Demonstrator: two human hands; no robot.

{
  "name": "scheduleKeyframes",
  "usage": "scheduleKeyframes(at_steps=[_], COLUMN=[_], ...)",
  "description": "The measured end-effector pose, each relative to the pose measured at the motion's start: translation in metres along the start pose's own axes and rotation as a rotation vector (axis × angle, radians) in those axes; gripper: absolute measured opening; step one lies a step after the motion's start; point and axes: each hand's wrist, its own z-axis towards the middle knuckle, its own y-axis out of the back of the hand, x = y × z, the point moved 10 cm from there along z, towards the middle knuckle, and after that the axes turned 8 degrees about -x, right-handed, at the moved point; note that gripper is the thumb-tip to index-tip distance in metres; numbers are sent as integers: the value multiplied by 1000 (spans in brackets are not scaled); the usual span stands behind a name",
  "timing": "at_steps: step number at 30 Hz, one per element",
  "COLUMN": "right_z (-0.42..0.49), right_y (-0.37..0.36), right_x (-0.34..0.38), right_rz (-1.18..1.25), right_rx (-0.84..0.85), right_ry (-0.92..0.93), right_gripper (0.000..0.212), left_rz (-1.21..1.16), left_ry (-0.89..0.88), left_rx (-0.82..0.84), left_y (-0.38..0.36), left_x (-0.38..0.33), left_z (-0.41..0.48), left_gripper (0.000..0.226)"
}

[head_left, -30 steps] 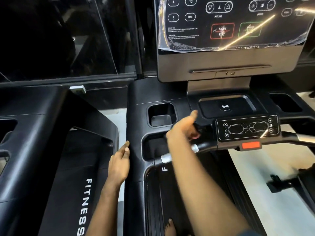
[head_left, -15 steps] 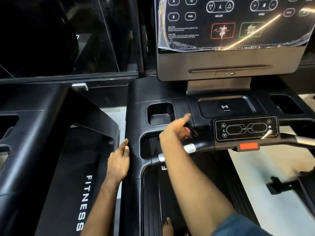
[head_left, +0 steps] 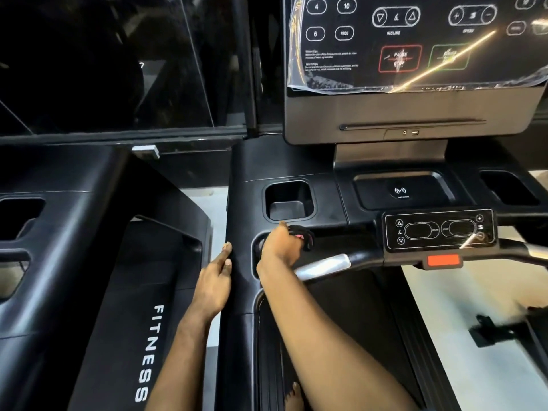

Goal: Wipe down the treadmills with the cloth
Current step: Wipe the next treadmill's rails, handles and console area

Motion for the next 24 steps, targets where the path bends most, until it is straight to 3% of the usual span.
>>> scheduleKeyframes(at_steps=[2, 5, 9, 11, 14, 16, 20, 24], right_z=[-4, -24, -36, -15, 24, 24, 0, -20], right_y=[12, 32, 56, 51, 32, 19, 6, 29], right_x=[20, 60, 155, 185, 154, 117, 87, 131], right_rz=[-90, -229, -376, -634, -1119, -1283, -1374, -1270], right_rx=[-21, -27, -106, -94, 31, 83, 269, 576], right_ry=[101, 307, 776, 920, 912, 1044, 1239, 1092], right_gripper=[34, 30, 43, 55, 64, 74, 69, 40], left_rz=[4, 35, 130, 154, 222, 229, 227, 196], left_ry=[1, 36, 35, 35, 33, 28, 11, -16], left_rx=[-45, -129, -209, -247, -298, -308, -263, -251], left_y=[1, 4, 7, 7, 6, 6, 5, 5], left_x=[0, -2, -6, -8, -14, -17, -13, -13], left_z=[-1, -3, -1, 0, -1, -1, 0, -5], left_gripper=[42, 41, 40, 39, 36, 34, 38, 40])
